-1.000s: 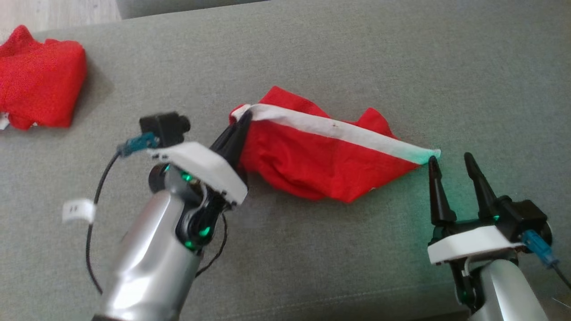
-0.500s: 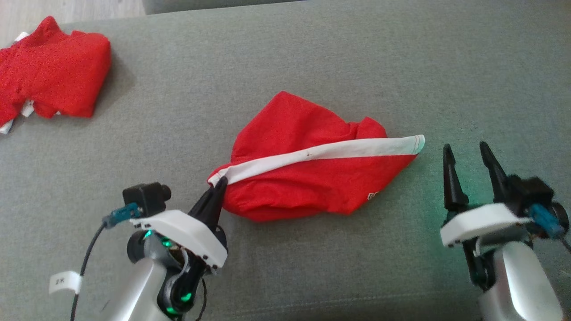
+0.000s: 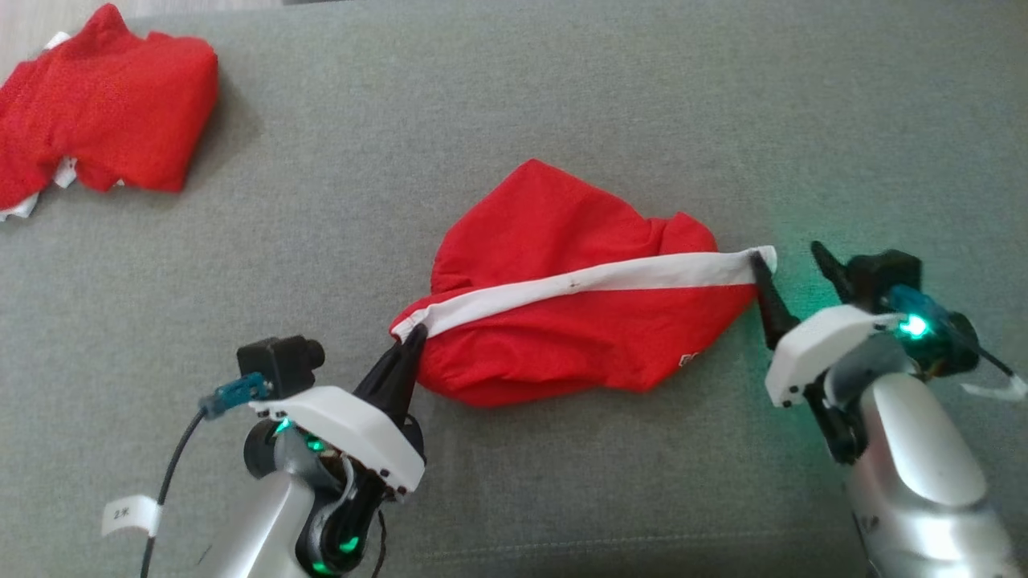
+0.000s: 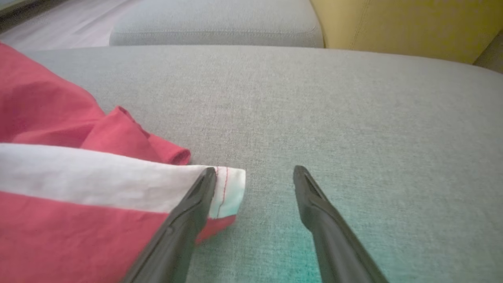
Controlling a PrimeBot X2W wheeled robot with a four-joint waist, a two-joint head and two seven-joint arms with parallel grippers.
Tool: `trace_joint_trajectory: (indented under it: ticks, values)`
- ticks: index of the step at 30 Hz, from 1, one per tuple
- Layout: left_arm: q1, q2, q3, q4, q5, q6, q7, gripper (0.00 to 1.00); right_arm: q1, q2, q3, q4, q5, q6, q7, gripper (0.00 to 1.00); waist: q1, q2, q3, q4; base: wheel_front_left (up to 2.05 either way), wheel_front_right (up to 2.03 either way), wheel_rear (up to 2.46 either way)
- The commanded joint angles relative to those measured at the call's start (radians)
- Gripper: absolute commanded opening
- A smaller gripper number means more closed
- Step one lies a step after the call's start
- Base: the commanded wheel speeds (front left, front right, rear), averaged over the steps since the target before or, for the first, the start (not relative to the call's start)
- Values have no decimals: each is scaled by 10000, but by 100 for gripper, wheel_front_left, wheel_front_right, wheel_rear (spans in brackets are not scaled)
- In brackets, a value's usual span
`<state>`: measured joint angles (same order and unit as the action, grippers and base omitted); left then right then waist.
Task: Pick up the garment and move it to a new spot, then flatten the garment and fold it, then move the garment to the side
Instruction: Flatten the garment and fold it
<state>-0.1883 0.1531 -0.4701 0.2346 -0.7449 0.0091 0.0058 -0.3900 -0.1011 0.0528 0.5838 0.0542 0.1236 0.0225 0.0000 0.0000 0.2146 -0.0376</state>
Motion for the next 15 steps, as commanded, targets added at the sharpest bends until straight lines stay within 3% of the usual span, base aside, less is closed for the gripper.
trace_joint_trajectory:
  ticks: [1, 10, 13, 15]
  values:
    - [-395, 68, 307, -385, 47, 29, -110, 0, -406, -33, 368, -84, 35, 71, 38, 100, 0, 0, 66, 33, 0, 0, 0]
    - [-468, 96, 234, -519, 95, 62, -134, 0, -1109, -79, 1466, 1433, 379, 71, 190, 98, 0, 0, 230, 84, 0, 0, 0]
    - [-478, 115, 228, -534, 86, 73, -129, 0, -1269, -112, 1823, 1741, 406, 71, 79, 75, 0, 0, 234, 75, 0, 0, 0]
    - [-471, 126, 225, -543, 71, 78, -125, 0, -1365, -148, 2078, 1938, 402, 71, 30, 52, 0, 0, 226, 65, 0, 0, 0]
